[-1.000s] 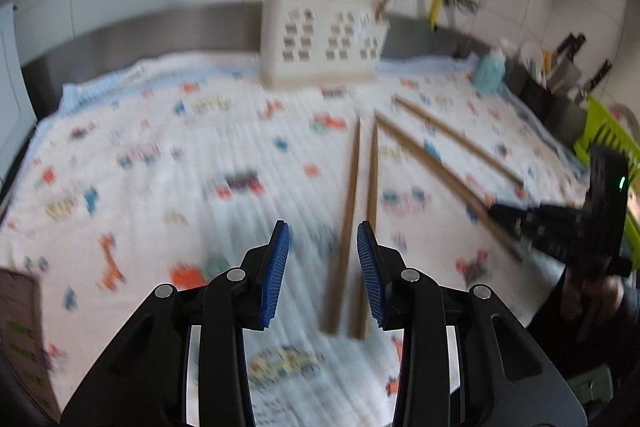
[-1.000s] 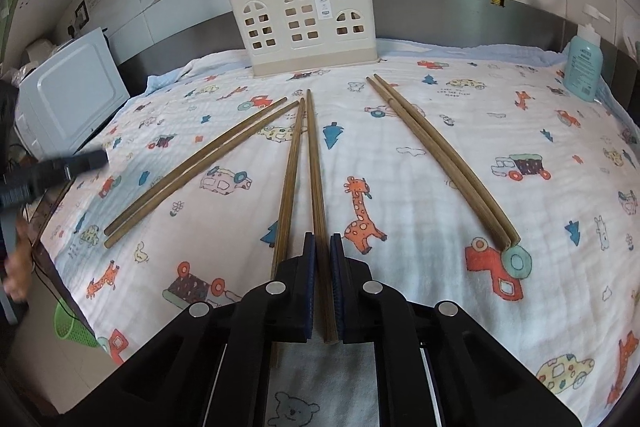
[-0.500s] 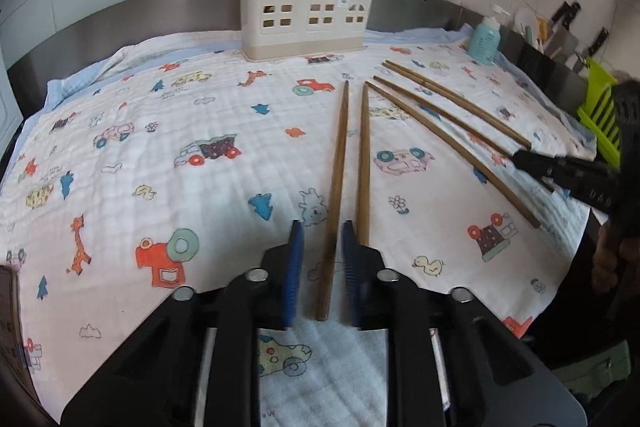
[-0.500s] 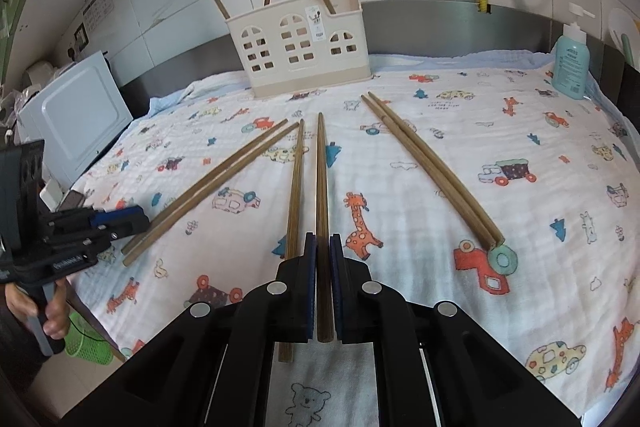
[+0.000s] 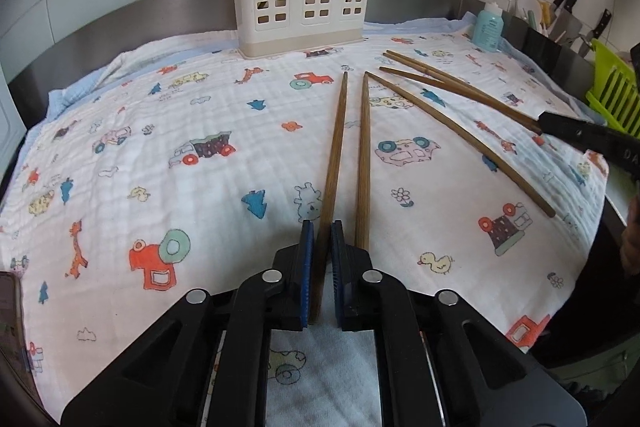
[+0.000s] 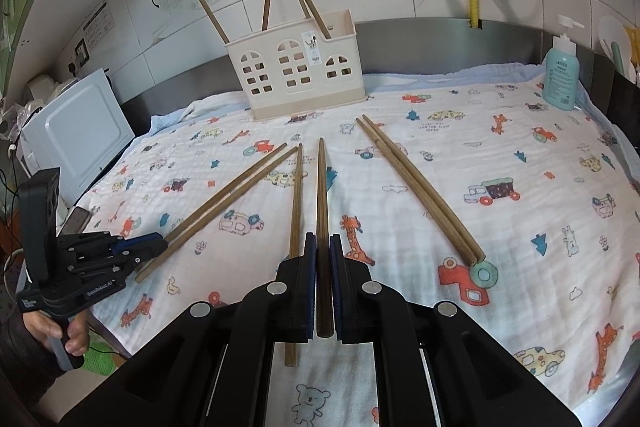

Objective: Organize utensils
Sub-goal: 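Lift the right tool's chopstick upright toward the holder while the left tool lifts its own, then lower the right tool's chopstick into the holder and open while the left tool inserts its own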

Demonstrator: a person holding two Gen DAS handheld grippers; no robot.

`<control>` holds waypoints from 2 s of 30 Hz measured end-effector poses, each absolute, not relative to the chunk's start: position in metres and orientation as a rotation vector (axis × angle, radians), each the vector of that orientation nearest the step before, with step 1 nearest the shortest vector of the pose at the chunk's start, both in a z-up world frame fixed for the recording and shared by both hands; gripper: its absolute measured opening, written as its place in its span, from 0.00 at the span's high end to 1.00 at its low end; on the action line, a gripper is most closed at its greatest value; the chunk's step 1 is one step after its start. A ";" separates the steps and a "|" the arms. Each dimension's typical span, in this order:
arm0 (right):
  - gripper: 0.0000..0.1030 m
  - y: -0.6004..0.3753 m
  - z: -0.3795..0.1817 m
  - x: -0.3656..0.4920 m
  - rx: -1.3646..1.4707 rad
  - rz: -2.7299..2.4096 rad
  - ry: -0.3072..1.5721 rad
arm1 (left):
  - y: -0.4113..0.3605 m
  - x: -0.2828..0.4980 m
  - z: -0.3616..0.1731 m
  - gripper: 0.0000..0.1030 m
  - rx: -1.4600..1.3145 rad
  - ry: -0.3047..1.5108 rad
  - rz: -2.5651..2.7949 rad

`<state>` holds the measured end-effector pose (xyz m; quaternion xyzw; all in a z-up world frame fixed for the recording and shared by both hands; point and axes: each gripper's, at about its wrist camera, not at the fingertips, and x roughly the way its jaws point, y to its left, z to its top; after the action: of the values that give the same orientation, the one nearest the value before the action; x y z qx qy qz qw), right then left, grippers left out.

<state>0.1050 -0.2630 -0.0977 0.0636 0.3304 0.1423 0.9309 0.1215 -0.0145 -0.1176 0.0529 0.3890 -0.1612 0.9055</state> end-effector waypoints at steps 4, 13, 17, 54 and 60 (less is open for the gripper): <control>0.93 -0.263 -0.090 0.104 0.122 0.290 0.660 | -0.009 0.123 -0.115 0.94 0.070 0.796 -0.317; 0.93 -0.261 -0.064 0.105 0.119 0.295 0.603 | 0.004 0.123 -0.087 0.94 0.003 0.742 -0.343; 0.93 -0.259 -0.051 0.108 0.118 0.308 0.579 | 0.010 0.124 -0.071 0.94 -0.021 0.702 -0.348; 0.94 -0.254 0.136 0.276 -0.028 0.284 0.365 | -0.001 0.219 0.045 0.95 -0.023 0.536 -0.393; 0.94 -0.244 0.153 0.325 -0.032 0.263 0.316 | -0.008 0.237 0.072 0.95 0.012 0.492 -0.397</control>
<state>0.3252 -0.2436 0.1530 -0.0157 0.1569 0.1304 0.9788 0.2367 -0.0078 0.0725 0.0061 0.2420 -0.1954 0.9504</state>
